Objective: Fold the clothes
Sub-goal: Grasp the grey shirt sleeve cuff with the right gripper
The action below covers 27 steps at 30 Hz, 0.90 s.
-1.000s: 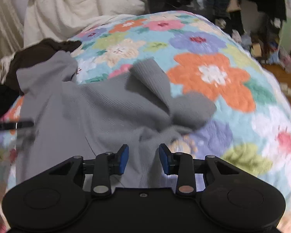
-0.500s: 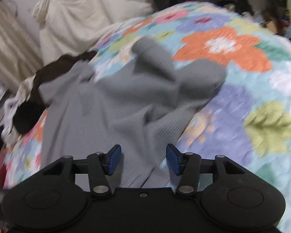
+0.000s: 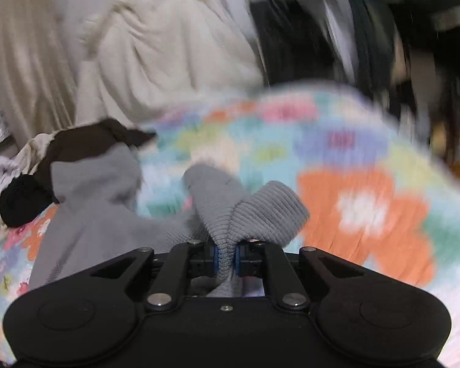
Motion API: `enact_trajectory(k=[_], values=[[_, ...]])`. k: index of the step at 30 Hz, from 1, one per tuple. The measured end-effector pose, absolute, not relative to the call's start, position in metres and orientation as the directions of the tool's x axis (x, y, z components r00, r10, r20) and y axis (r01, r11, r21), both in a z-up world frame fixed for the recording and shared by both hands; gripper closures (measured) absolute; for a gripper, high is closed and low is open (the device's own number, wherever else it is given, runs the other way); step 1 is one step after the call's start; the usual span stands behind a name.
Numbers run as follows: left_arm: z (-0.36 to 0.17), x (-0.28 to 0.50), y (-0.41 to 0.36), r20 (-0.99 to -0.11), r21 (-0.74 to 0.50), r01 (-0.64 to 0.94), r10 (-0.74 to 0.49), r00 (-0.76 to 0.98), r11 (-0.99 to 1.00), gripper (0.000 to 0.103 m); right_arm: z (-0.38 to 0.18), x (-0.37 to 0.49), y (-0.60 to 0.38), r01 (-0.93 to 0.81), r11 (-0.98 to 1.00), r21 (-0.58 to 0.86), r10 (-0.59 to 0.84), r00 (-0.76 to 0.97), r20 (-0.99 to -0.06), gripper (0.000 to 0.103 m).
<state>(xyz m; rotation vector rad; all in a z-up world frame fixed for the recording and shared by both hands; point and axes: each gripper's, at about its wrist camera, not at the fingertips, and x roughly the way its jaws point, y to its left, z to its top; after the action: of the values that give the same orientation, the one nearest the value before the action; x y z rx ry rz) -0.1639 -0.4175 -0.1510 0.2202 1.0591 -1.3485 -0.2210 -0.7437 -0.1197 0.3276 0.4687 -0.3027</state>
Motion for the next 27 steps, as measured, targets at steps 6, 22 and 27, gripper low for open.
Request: enact_trajectory(k=[6, 22, 27], values=[[-0.15, -0.164, -0.426, -0.72, -0.434, 0.861, -0.676, -0.156, 0.264, 0.037, -0.152, -0.217, -0.788, 0.561, 0.8, 0.214, -0.316, 0.697, -0.644, 0.072], [-0.131, -0.134, -0.405, -0.688, -0.48, 0.78, -0.724, -0.048, 0.403, 0.03, -0.145, -0.31, -0.683, 0.352, 0.822, 0.447, 0.045, 0.744, -0.667, 0.068], [-0.123, -0.123, -0.395, -0.672, -0.475, 0.761, -0.74, 0.01, 0.442, 0.03, -0.163, -0.309, -0.673, 0.343, 0.801, 0.491, 0.098, 0.734, -0.672, 0.067]])
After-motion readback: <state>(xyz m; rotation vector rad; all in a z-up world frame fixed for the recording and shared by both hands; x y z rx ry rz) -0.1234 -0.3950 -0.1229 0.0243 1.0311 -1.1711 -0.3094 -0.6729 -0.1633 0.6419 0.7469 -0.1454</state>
